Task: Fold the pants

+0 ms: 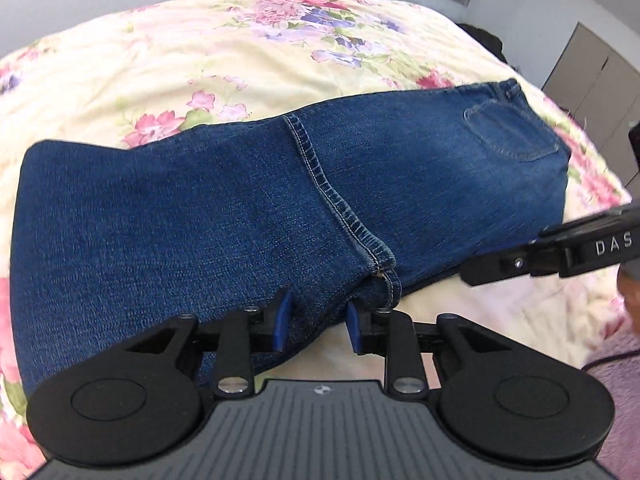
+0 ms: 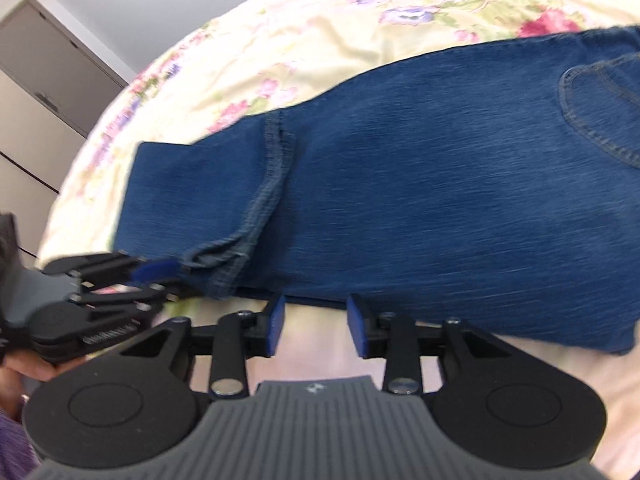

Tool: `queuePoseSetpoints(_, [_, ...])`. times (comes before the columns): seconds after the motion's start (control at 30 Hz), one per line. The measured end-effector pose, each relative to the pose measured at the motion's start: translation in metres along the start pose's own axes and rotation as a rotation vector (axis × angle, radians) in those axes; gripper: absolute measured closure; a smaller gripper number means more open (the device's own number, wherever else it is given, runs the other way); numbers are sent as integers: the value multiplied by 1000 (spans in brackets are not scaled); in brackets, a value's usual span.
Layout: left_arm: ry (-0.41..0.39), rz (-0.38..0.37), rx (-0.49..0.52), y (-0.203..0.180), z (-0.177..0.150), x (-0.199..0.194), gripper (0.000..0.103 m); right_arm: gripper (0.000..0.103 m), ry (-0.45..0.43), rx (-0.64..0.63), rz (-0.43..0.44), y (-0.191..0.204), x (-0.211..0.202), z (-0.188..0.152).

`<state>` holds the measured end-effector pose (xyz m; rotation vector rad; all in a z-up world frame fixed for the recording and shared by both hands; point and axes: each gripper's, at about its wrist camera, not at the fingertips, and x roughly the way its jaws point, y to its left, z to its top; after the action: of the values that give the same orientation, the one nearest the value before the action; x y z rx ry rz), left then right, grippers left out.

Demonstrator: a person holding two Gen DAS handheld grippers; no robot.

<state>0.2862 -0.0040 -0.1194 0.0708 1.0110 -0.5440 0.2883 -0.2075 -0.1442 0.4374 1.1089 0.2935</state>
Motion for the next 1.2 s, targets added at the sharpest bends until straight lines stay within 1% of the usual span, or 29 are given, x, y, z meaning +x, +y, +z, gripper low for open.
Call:
queuePoseSetpoints(0.07, [13, -26, 1, 2, 4, -1, 65, 68, -1, 29, 20, 8, -3, -3])
queuePoseSetpoints(0.13, [13, -40, 10, 4, 5, -8, 52, 63, -7, 66, 45, 13, -4, -4])
queuePoseSetpoints(0.17, [6, -59, 13, 6, 3, -15, 49, 61, -11, 88, 59, 17, -4, -4])
queuePoseSetpoints(0.2, [2, -71, 9, 8, 3, -20, 46, 57, -12, 113, 69, 20, -4, -5])
queuePoseSetpoints(0.27, [-15, -67, 13, 13, 1, -32, 46, 55, -12, 170, 96, 26, -3, -8])
queuePoseSetpoints(0.3, [-26, -51, 18, 16, 0, -38, 46, 55, -9, 197, 110, 29, -1, -10])
queuePoseSetpoints(0.37, [-41, 11, 12, 24, -4, -48, 46, 53, 0, 266, 149, 35, 3, -14])
queuePoseSetpoints(0.5, [-56, 147, -46, 51, -14, -66, 46, 52, 2, 413, 205, 41, 21, -29])
queuePoseSetpoints(0.6, [-73, 207, -88, 70, -21, -76, 46, 52, 11, 566, 253, 40, 43, -38])
queuePoseSetpoints(0.67, [-87, 221, -122, 82, -24, -81, 46, 53, -4, 640, 275, 39, 55, -41])
queuePoseSetpoints(0.77, [-103, 226, -155, 95, -30, -86, 46, 55, -53, 729, 269, 35, 64, -41])
queuePoseSetpoints(0.83, [-112, 224, -170, 101, -32, -87, 46, 61, -74, 765, 246, 32, 68, -36])
queuePoseSetpoints(0.9, [-115, 218, -180, 107, -35, -87, 46, 65, -90, 785, 230, 29, 69, -33])
queuePoseSetpoints(1.03, [-116, 220, -191, 114, -41, -87, 46, 76, -128, 765, 218, 26, 67, -26])
queuePoseSetpoints(1.1, [-116, 226, -198, 116, -43, -88, 46, 78, -140, 744, 204, 23, 63, -25])
queuePoseSetpoints(1.17, [-121, 228, -202, 117, -44, -90, 46, 81, -154, 686, 180, 26, 63, -19])
queuePoseSetpoints(1.2, [-126, 228, -207, 117, -45, -92, 46, 85, -159, 651, 160, 30, 63, -16])
